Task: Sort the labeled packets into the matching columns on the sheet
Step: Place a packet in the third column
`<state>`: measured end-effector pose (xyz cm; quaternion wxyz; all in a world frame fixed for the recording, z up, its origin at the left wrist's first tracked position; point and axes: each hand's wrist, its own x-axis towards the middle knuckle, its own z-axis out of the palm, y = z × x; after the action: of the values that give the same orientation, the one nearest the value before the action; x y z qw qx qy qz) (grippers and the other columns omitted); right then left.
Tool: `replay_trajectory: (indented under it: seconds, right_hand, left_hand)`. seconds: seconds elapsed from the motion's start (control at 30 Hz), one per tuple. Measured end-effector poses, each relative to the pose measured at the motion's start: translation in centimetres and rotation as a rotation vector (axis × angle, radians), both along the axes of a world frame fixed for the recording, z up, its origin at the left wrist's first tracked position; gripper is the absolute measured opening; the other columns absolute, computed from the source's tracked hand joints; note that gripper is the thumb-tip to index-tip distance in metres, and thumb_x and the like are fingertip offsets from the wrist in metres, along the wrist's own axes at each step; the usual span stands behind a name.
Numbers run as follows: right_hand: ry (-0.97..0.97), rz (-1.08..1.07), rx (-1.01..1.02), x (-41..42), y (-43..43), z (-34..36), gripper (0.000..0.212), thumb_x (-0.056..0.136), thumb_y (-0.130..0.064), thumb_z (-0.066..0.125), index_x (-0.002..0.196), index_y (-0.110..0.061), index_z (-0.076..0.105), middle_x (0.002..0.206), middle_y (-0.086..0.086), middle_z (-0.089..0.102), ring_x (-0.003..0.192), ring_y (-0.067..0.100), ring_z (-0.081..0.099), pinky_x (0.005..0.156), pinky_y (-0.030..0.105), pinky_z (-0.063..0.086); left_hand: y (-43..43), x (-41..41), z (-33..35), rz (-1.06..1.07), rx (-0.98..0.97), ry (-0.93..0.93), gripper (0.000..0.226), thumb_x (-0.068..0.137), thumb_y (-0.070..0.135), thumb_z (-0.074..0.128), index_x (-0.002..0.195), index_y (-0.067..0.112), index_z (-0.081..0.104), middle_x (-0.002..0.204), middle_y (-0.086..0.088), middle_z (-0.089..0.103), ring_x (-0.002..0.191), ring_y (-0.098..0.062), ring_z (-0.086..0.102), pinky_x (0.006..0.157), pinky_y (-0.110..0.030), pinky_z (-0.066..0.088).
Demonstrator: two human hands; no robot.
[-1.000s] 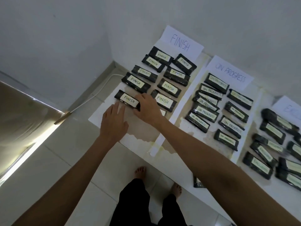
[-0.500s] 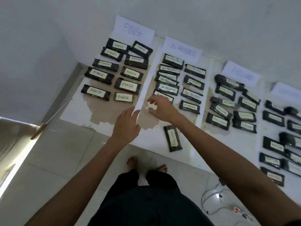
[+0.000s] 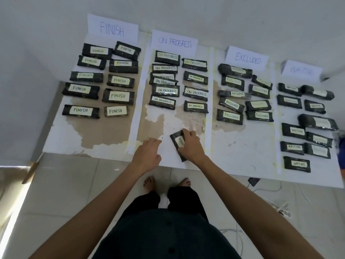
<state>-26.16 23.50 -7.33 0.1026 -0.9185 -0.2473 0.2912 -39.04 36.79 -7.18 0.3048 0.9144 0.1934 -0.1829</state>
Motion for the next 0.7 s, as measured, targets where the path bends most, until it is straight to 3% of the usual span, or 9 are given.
replay_trajectory:
  seconds: [0.1, 0.13, 0.23, 0.27, 0.33, 0.47, 0.53, 0.7]
  right_hand:
    - [0.096, -0.1, 0.017, 0.2, 0.2, 0.1, 0.086, 0.077, -0.017, 0.073, 0.144, -0.012, 0.02, 0.131, 0.02, 0.043, 0.117, 0.038, 0.045, 0.091, 0.045, 0.044]
    - [0.145, -0.147, 0.047, 0.4, 0.2, 0.1, 0.082, 0.078, -0.017, 0.073, 0.143, -0.011, 0.023, 0.129, 0.019, 0.048, 0.115, 0.036, 0.049, 0.09, 0.042, 0.045]
    - [0.183, -0.197, 0.128, 1.0, -0.1, 0.5, 0.033, 0.082, -0.018, 0.066, 0.111, -0.009, 0.052, 0.107, 0.013, 0.063, 0.098, 0.028, 0.06, 0.075, 0.032, 0.046]
    - [0.178, -0.216, 0.154, 1.1, -0.4, 0.6, 0.02, 0.083, -0.019, 0.065, 0.098, -0.01, 0.054, 0.098, 0.01, 0.063, 0.091, 0.025, 0.06, 0.071, 0.03, 0.044]
    - [0.189, -0.305, 0.226, 1.4, -1.3, 0.7, 0.015, 0.083, -0.02, 0.065, 0.088, -0.011, 0.054, 0.089, 0.005, 0.06, 0.084, 0.02, 0.057, 0.07, 0.029, 0.045]
    - [0.282, -0.648, 0.42, 2.5, -3.4, 1.2, 0.02, 0.08, -0.016, 0.069, 0.097, -0.01, 0.058, 0.096, 0.011, 0.068, 0.083, 0.023, 0.067, 0.072, 0.036, 0.058]
    - [0.379, -0.819, 0.524, 3.2, -4.6, 1.7, 0.023, 0.081, -0.011, 0.069, 0.1, -0.006, 0.056, 0.098, 0.016, 0.068, 0.076, 0.023, 0.068, 0.064, 0.031, 0.058]
    - [0.532, -1.004, 0.661, 4.6, -7.4, 2.7, 0.023, 0.085, -0.005, 0.065, 0.104, -0.001, 0.054, 0.092, 0.017, 0.068, 0.07, 0.024, 0.069, 0.064, 0.029, 0.058]
  left_hand:
    - [-0.6, 0.2, -0.1, -0.007, -0.042, -0.001, 0.056, 0.088, 0.016, 0.049, 0.142, 0.012, 0.033, 0.143, -0.01, 0.037, 0.128, -0.028, 0.038, 0.1, -0.044, 0.041]
    - [-0.9, 0.4, -0.1, -0.008, -0.054, -0.003, 0.055, 0.088, 0.017, 0.049, 0.142, 0.013, 0.033, 0.143, -0.011, 0.037, 0.128, -0.029, 0.039, 0.1, -0.044, 0.041]
    - [-1.7, 1.3, 0.1, -0.015, -0.071, -0.01, 0.055, 0.09, 0.019, 0.048, 0.142, 0.014, 0.033, 0.143, -0.01, 0.038, 0.127, -0.029, 0.04, 0.1, -0.043, 0.042]
    - [-2.0, 1.7, 0.2, -0.016, -0.077, -0.015, 0.055, 0.09, 0.02, 0.048, 0.142, 0.014, 0.032, 0.143, -0.01, 0.038, 0.126, -0.029, 0.041, 0.099, -0.043, 0.042]
    - [-2.7, 2.5, 0.3, -0.01, -0.093, -0.021, 0.056, 0.09, 0.023, 0.049, 0.143, 0.013, 0.031, 0.143, -0.01, 0.038, 0.125, -0.029, 0.042, 0.098, -0.043, 0.043]
    - [-4.6, 4.5, 0.7, 0.028, -0.134, -0.021, 0.068, 0.088, 0.033, 0.056, 0.144, 0.012, 0.025, 0.142, -0.01, 0.037, 0.127, -0.027, 0.041, 0.1, -0.04, 0.042]
    - [-5.6, 5.6, 0.9, 0.036, -0.154, -0.03, 0.073, 0.085, 0.037, 0.06, 0.144, 0.011, 0.025, 0.139, -0.01, 0.039, 0.124, -0.026, 0.043, 0.099, -0.039, 0.043]
    - [-7.7, 8.7, 1.2, 0.006, -0.14, -0.094, 0.071, 0.08, 0.04, 0.066, 0.137, 0.011, 0.036, 0.125, -0.009, 0.047, 0.114, -0.026, 0.048, 0.095, -0.039, 0.046]
